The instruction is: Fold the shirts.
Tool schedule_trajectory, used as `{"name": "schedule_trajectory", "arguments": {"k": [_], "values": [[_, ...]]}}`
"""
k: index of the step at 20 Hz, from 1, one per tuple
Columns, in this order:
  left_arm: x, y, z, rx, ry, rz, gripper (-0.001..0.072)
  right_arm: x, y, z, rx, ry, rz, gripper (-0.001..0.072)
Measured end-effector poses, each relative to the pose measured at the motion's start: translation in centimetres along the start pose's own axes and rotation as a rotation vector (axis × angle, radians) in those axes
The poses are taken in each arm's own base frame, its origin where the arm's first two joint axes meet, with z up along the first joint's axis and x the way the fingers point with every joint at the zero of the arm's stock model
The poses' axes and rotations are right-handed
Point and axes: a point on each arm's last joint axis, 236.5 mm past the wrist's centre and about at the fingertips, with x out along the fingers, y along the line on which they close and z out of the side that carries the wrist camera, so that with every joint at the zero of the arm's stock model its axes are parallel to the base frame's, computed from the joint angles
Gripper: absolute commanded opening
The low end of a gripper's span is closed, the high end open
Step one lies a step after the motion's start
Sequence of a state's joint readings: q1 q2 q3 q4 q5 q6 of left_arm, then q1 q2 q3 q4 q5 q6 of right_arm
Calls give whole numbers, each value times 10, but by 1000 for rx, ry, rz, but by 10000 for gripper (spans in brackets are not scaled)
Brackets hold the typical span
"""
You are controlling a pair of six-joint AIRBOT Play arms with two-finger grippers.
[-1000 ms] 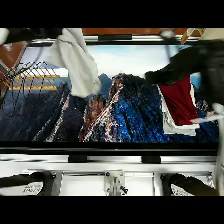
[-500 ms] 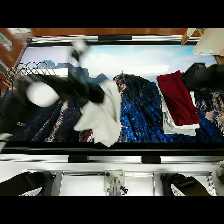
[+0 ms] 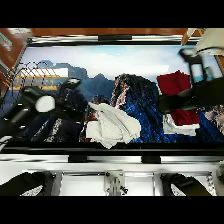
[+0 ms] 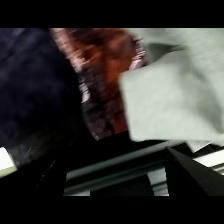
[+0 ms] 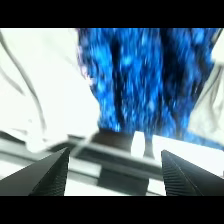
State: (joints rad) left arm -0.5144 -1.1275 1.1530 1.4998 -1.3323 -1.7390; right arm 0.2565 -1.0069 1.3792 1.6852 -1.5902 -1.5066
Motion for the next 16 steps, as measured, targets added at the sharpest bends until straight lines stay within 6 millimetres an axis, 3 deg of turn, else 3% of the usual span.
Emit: {"name": "schedule_trajectory", "arguments": {"k": [3,6,8,12,13,14,15,16], "values": [[10,16,-35,-115,61,-74,706,41,-5,-14,32,134,47,673],[44,9,-63,-234,94,-182,706,72,-10,-27,76,230,87,673],[68,-5,-67,-309,72,-265,700,91,-11,-35,98,267,107,673],[101,-32,-53,-402,11,-379,667,122,-4,-51,144,317,161,672],[108,-35,-50,-420,5,-390,605,128,-3,-55,154,325,170,673],[114,-38,-49,-429,5,-396,473,134,-1,-59,162,329,180,673],[119,-40,-46,-436,3,-404,196,140,1,-62,168,335,185,672],[122,-42,-45,-438,0,-410,50,146,2,-66,174,343,190,673]]}}
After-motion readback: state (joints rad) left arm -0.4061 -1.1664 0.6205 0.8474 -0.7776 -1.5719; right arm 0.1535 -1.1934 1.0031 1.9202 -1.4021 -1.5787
